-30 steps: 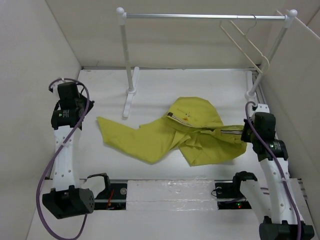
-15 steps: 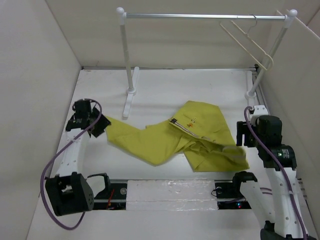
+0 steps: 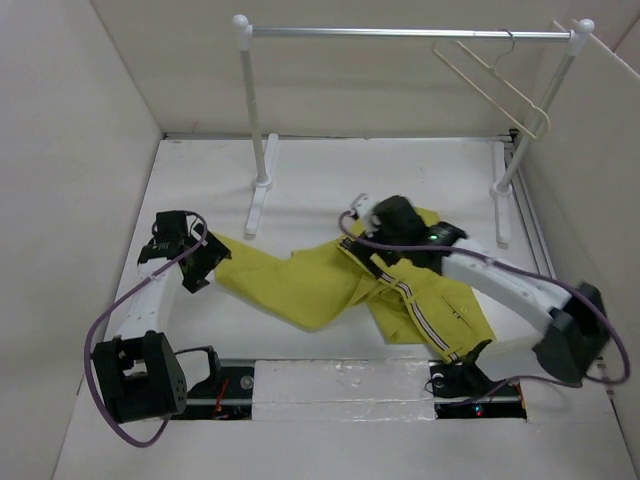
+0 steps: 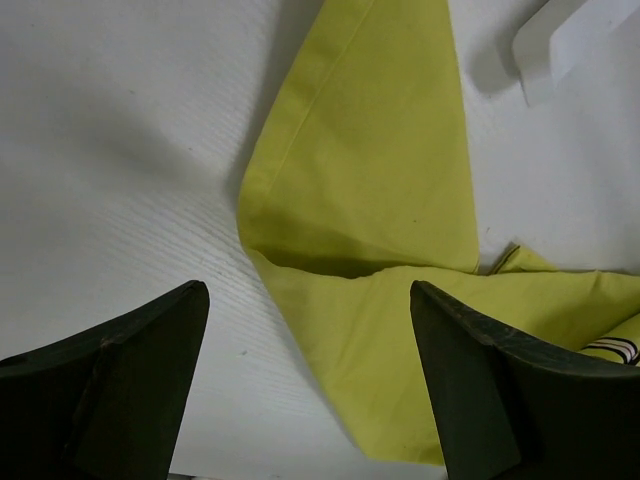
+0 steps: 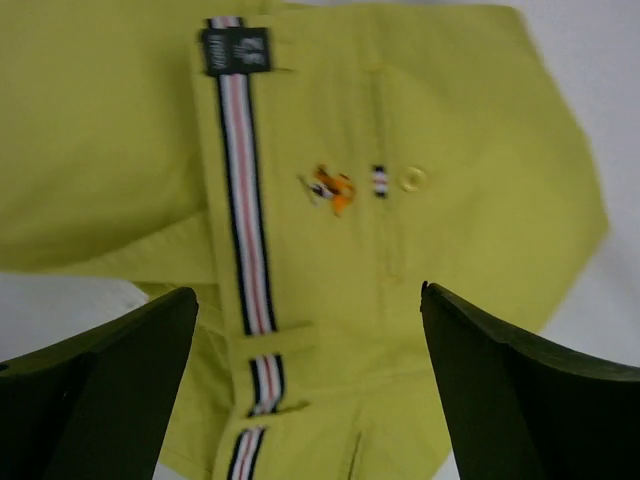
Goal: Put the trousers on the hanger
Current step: Fold the trousers
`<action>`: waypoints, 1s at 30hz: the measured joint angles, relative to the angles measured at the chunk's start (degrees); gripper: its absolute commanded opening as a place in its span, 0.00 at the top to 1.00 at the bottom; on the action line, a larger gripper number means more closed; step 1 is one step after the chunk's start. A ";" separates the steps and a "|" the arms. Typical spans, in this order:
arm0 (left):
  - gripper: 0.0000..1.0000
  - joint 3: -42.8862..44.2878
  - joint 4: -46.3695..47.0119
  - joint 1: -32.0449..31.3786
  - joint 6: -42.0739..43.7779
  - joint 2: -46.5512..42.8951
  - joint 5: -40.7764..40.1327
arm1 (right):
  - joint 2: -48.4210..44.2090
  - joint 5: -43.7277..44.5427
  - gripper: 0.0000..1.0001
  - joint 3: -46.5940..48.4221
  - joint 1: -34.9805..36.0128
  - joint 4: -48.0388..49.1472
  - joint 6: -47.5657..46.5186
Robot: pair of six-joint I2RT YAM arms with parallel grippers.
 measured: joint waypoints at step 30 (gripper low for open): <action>1.00 8.41 7.45 -0.02 -6.05 2.16 -1.95 | 14.43 32.06 1.00 20.81 19.93 -4.87 4.11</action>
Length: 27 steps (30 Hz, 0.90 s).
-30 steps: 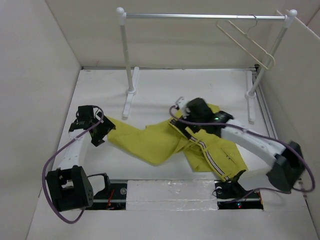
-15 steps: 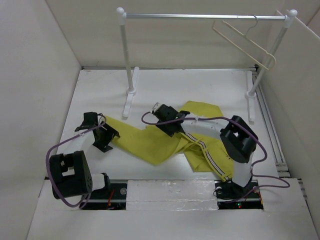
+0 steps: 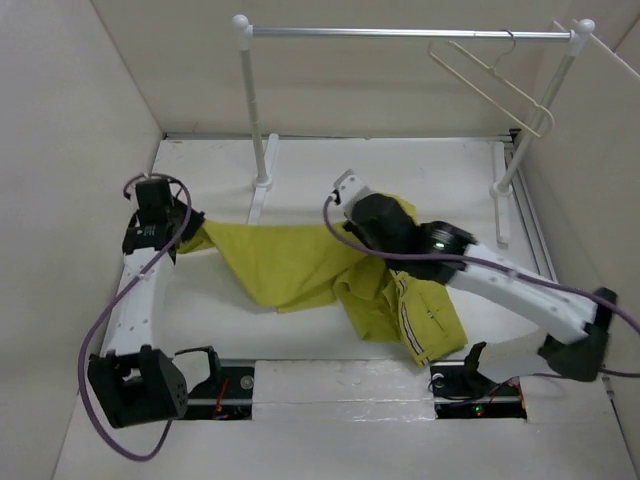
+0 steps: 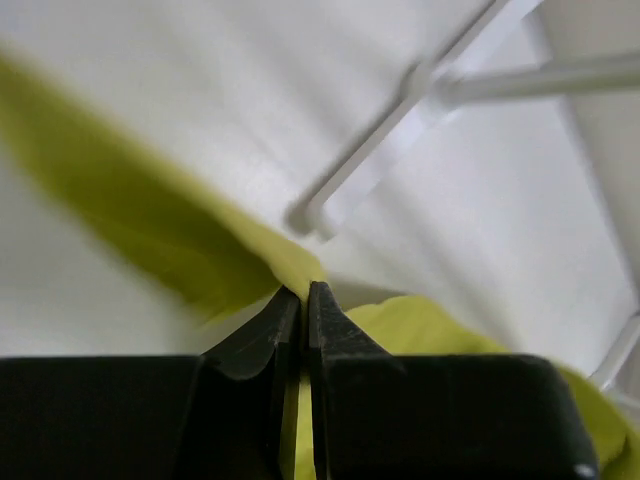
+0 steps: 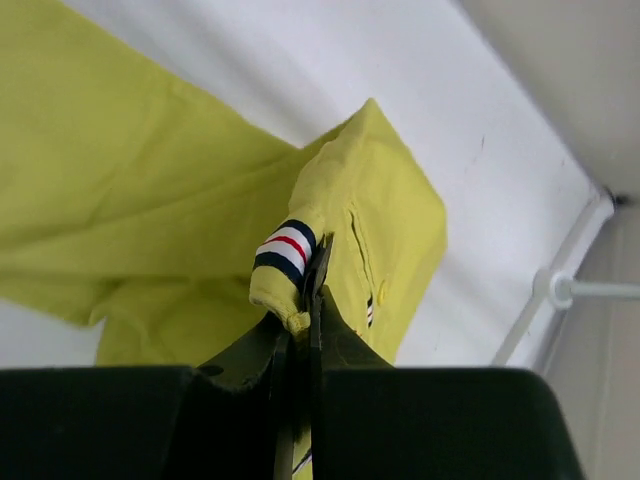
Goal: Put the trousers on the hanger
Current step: Fold the trousers
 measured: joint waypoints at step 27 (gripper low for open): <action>0.42 47.34 -14.99 -3.26 13.90 31.45 -18.45 | -16.44 -20.70 0.44 -18.10 -57.53 -1.81 -0.02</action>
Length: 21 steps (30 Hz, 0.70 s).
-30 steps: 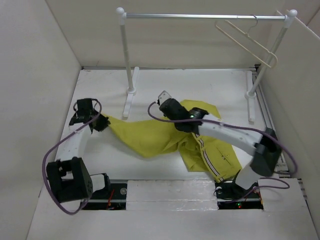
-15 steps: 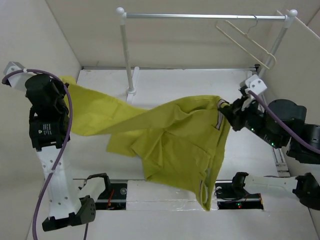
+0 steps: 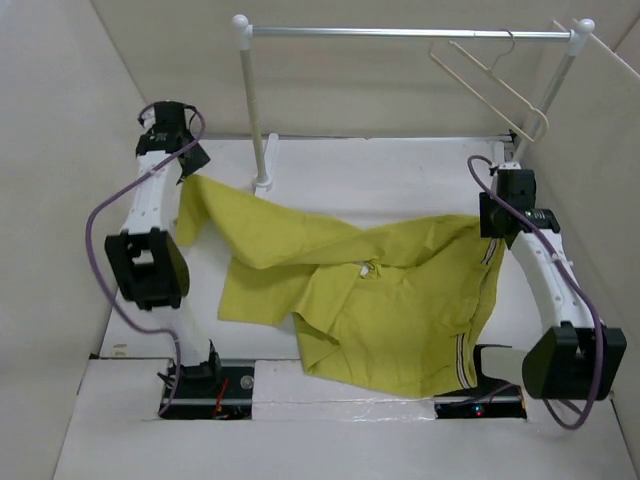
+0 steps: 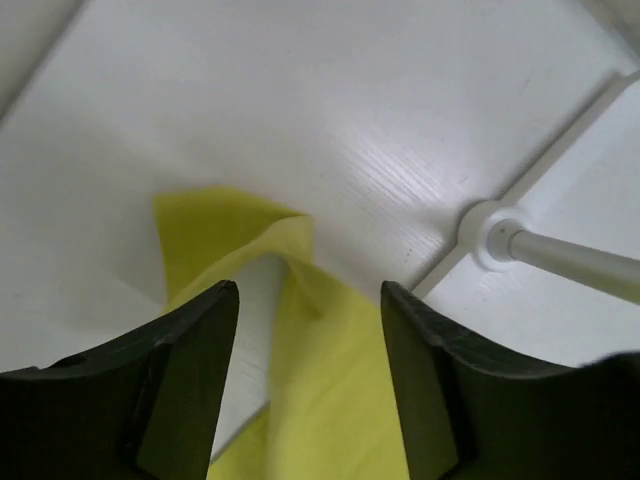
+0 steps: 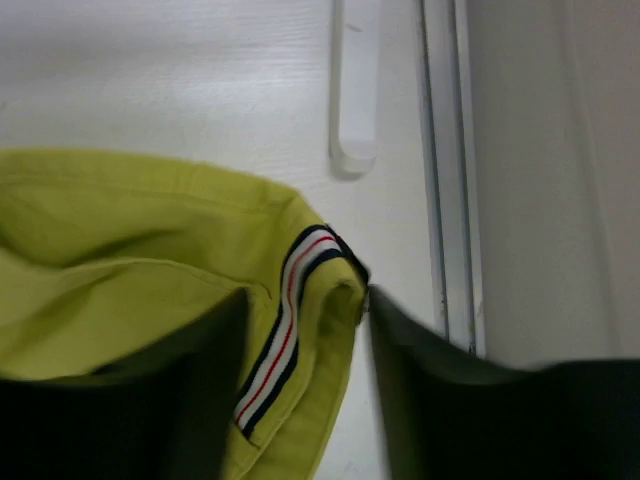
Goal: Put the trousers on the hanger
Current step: Fold the trousers
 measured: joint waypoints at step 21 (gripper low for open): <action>0.42 -48.48 16.59 8.44 -6.27 -18.16 14.16 | -5.27 -11.52 0.21 -8.96 38.88 18.21 -6.47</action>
